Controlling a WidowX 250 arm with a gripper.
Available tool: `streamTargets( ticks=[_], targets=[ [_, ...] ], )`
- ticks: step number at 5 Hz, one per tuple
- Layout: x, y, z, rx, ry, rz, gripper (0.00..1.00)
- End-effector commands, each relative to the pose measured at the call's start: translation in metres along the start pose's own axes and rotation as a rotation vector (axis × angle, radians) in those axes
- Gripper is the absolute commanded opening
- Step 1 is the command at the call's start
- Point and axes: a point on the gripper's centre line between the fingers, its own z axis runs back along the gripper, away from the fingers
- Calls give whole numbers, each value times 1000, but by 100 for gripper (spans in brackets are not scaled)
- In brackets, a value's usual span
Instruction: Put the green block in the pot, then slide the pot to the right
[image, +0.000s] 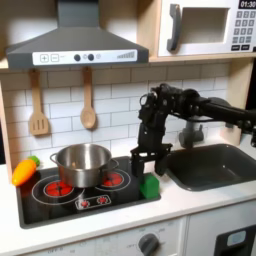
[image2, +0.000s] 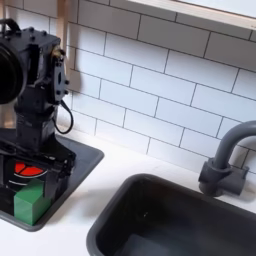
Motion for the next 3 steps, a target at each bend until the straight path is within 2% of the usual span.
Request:
streamTargets(
  ticks=[1, 3],
  targets=[
    [0, -3, -10, -10, 20, -32, 100],
    [-4, -4, -17, -26, 41, -52, 100]
  ],
)
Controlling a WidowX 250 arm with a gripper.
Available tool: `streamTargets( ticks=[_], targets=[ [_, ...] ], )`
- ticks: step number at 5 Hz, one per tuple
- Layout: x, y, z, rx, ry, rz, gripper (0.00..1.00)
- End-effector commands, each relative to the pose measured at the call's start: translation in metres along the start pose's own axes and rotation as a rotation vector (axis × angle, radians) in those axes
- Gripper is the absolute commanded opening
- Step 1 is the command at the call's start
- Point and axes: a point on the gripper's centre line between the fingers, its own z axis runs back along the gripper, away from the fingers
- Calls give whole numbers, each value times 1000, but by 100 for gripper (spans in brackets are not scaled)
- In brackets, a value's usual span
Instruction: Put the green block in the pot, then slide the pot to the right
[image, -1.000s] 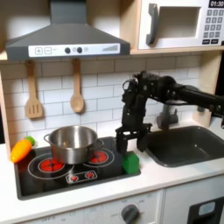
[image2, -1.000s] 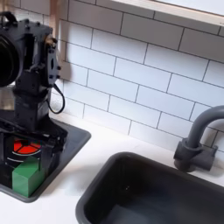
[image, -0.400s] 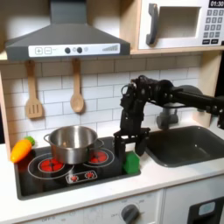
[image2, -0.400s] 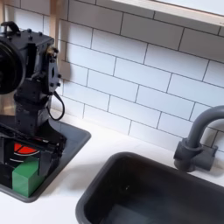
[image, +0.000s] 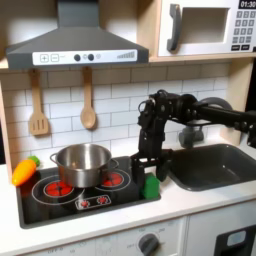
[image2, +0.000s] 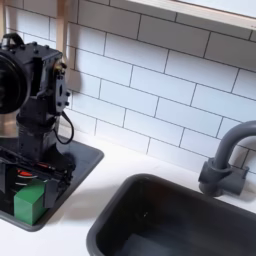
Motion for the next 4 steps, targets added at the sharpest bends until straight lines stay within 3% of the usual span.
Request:
streamTargets(
  ticks=[1, 4],
  targets=[
    [-3, 1, -9, -7, 24, -14, 100],
    [-1, 1, -26, -12, 71, -39, 100]
  ],
)
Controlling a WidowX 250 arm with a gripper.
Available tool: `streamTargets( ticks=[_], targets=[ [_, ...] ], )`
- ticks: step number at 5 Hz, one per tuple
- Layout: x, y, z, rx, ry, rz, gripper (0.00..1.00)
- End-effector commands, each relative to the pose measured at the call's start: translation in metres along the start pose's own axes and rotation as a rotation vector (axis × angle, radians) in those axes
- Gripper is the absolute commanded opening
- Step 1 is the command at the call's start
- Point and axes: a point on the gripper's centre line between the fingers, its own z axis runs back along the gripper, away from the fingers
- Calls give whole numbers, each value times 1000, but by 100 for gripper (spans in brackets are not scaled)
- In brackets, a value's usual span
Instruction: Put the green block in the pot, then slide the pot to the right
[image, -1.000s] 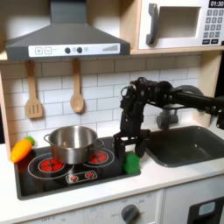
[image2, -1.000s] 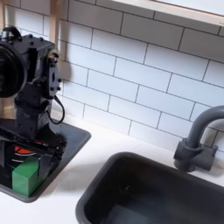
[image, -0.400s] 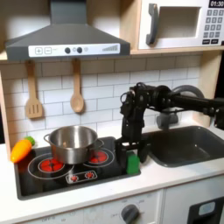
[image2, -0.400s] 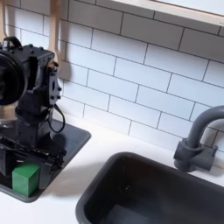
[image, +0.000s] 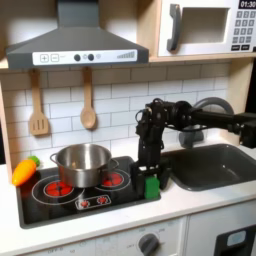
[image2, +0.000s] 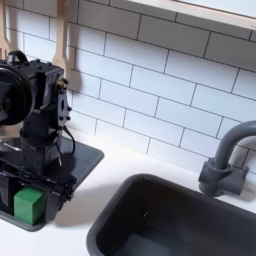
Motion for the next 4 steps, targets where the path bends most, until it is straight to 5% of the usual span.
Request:
streamTargets(
  ticks=[1, 3, 4],
  targets=[
    [2, 5, -7, 2, 12, -4, 100],
    [0, 5, -6, -4, 11, -25, 100],
    [-2, 4, -6, -4, 4, -32, 0]
  ],
)
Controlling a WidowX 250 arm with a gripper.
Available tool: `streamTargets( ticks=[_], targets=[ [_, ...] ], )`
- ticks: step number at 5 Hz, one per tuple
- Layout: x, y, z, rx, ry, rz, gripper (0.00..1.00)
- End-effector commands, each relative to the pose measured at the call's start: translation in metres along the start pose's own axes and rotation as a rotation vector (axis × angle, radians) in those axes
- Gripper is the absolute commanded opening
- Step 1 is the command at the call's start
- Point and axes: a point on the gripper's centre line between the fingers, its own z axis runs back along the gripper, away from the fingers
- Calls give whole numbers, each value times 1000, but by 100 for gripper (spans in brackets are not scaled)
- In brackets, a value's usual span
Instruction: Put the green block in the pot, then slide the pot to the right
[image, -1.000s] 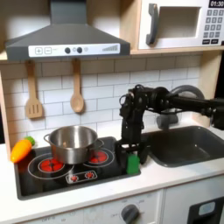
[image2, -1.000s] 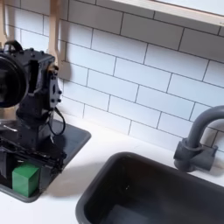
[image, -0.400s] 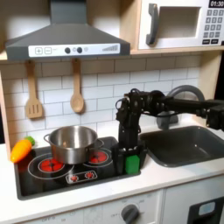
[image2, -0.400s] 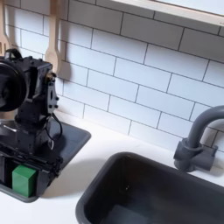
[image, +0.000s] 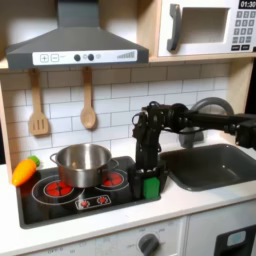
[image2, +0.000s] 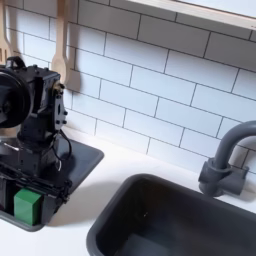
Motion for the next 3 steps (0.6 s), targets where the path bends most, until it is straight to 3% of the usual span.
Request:
streamTargets(
  ticks=[1, 3],
  targets=[
    [-6, -6, 1, -12, -9, -20, 0],
    [-7, -3, 12, -2, -45, -23, 0]
  ],
)
